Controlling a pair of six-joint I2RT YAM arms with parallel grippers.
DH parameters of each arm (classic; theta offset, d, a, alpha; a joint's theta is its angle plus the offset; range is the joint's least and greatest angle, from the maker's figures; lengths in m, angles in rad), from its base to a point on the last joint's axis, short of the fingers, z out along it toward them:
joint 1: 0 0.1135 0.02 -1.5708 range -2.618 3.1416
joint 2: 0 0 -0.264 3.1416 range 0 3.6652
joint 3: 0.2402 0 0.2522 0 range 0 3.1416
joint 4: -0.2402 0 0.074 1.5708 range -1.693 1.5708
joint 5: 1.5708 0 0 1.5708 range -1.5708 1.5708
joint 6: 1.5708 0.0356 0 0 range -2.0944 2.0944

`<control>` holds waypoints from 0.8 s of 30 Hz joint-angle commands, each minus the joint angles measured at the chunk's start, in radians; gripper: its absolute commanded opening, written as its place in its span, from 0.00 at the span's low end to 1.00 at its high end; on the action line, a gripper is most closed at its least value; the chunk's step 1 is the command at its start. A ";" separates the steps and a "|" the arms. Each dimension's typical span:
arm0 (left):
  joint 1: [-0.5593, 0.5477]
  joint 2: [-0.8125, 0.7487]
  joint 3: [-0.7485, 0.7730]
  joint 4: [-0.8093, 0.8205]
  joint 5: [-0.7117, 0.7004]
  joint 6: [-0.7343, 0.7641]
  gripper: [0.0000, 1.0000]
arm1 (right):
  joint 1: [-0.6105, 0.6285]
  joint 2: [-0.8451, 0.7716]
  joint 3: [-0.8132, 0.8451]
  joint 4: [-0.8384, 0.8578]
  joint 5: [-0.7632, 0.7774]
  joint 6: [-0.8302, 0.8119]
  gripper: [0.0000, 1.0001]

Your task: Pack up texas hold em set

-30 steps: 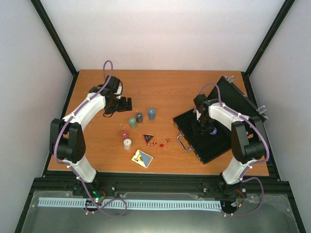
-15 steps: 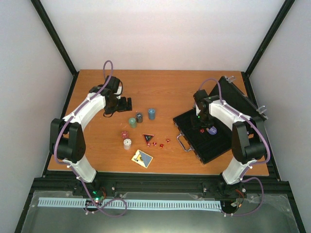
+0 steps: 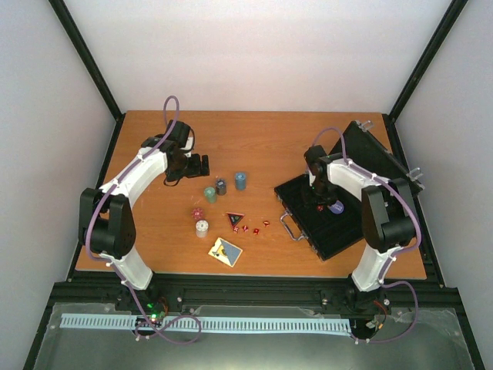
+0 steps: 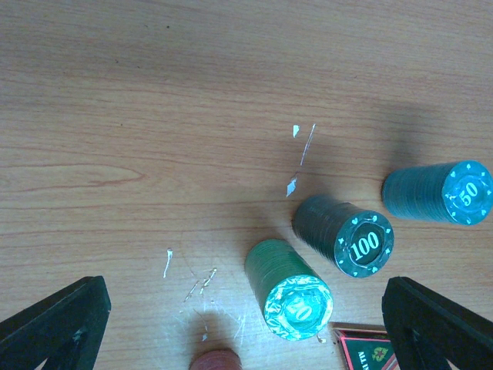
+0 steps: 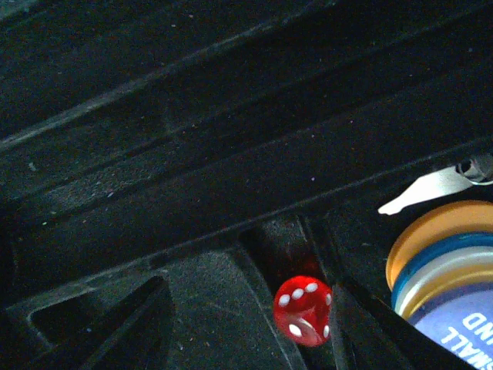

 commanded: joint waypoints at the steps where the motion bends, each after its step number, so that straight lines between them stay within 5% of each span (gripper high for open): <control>1: -0.002 -0.003 0.041 0.000 -0.003 0.013 1.00 | 0.001 0.033 -0.005 0.025 0.026 -0.015 0.56; 17: -0.002 0.005 0.036 0.007 0.004 0.010 1.00 | 0.000 -0.073 0.028 -0.002 0.142 -0.034 0.55; 24: -0.002 0.003 0.040 0.007 0.008 0.009 1.00 | 0.038 -0.101 0.086 -0.042 0.079 -0.032 0.55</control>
